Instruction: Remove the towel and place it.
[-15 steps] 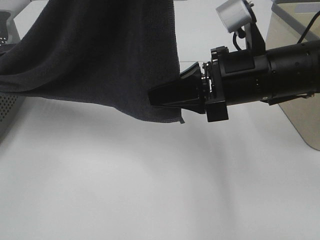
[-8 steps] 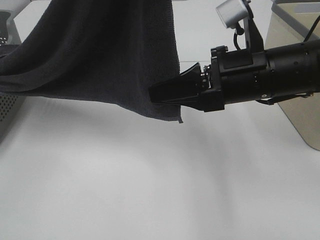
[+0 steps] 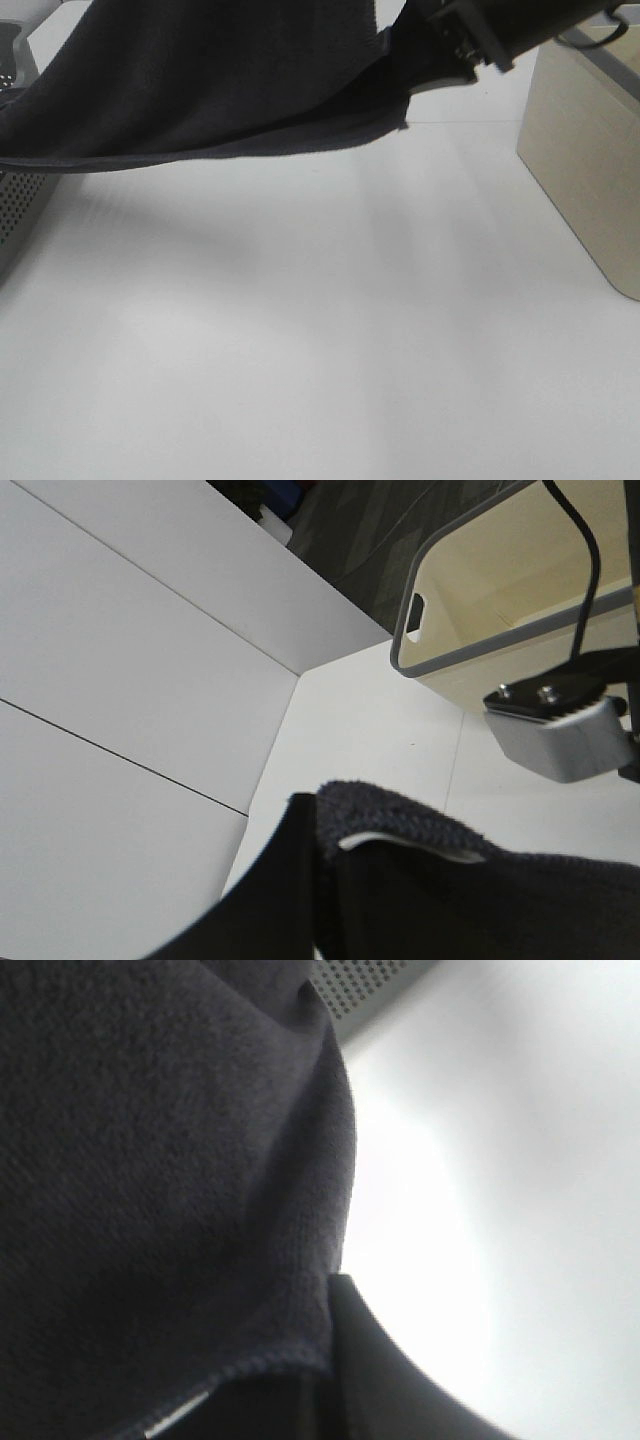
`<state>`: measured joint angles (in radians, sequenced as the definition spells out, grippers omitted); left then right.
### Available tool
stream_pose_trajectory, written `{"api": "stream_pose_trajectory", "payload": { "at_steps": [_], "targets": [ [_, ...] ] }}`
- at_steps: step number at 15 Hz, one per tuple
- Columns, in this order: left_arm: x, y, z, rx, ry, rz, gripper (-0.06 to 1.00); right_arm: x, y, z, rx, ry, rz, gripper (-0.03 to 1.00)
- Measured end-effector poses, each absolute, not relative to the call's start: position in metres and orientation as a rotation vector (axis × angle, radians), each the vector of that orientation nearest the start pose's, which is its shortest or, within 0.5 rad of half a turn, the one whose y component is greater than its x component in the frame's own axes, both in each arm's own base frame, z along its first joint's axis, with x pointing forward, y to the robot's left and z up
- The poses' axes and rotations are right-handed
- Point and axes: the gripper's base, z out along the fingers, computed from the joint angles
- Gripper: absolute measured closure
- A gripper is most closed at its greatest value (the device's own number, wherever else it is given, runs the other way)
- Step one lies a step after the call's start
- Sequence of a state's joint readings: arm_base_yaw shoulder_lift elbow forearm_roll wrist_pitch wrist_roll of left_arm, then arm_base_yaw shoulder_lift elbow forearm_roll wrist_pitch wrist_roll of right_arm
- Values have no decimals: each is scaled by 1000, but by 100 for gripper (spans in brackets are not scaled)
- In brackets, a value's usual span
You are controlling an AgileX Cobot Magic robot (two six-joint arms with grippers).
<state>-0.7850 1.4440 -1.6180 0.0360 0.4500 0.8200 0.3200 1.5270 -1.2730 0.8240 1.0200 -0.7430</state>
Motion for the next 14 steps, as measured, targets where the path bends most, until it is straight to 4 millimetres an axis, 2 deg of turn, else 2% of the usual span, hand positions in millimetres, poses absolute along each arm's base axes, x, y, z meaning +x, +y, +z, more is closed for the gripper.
{"api": "stream_pose_trajectory", "payload": {
  "at_steps": [1,3,5,8,11,12,14],
  "targets": [
    [238,-234,478,1254,1168,89,94,285,143,368,-919,2375,711,95],
    [246,-228,486,1167,1125,108,94,291,133,413,-863,2342,522,95],
    [261,-211,494,1030,1135,107,94,295,127,441,-794,2286,413,95],
    [276,-192,499,900,1157,96,94,301,121,469,-750,2216,306,95],
    [291,-180,500,796,1152,88,94,311,120,485,-731,2152,245,95],
    [304,-176,496,758,1147,99,94,318,121,497,-712,2070,221,95],
    [318,-173,491,717,1115,118,94,327,123,499,-750,2005,171,95]
  ]
}}
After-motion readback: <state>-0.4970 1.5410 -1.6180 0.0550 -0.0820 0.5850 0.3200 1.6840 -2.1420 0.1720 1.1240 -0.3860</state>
